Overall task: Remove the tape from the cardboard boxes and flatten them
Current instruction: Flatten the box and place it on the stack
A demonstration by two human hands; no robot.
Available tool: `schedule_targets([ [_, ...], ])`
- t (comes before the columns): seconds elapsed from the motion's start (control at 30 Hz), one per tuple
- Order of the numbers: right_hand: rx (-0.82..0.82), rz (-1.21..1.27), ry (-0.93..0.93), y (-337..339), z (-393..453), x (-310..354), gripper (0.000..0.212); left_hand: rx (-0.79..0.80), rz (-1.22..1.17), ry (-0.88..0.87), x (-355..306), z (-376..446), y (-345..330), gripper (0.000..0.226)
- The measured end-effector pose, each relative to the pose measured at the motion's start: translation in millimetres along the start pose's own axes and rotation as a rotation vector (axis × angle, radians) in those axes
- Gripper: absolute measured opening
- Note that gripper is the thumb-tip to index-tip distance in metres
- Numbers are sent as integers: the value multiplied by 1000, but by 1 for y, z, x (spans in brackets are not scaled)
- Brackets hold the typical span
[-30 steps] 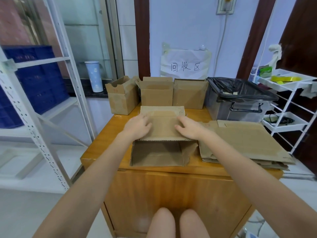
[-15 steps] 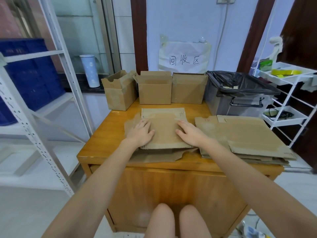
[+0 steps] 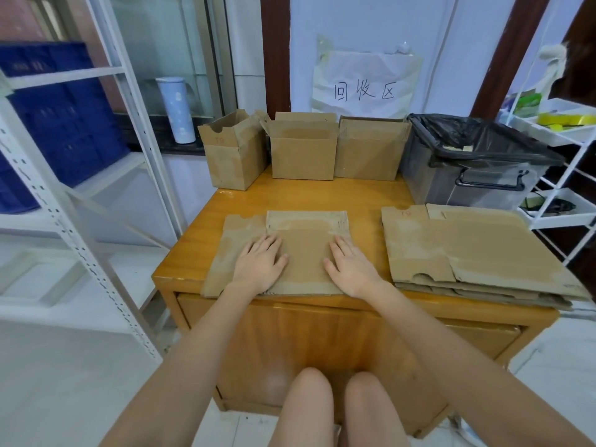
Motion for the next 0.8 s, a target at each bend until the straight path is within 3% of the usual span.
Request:
schedule_targets([
  [0.13,-20,-9,-37,3,-2,-1,63,-115,-79,43,6,-6,12,52],
  [0.23,-13,-32,-157,5,-10,-6,62,-168,-76,214,23,-16,20,49],
  [0.43,46,-112,-303,13,-11,2,60,43,-26,521,54,-37,11,64],
  [0.6,44,-122,-346,19,-13,10,84,84,-26,537,56,-43,12,62],
  [0.8,12,-18,-332,35,-19,12,77,-5,-155,579,63,-54,36,73],
])
Point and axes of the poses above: each hand's wrist, its own z-axis towards the middle knuckle, its own y-axis out of the back of the hand, x = y × z, the point moved 10 cm from there along z, towards the middle knuckle, and after that the axes turned 7 degrees about x, right-handed, at the moved point
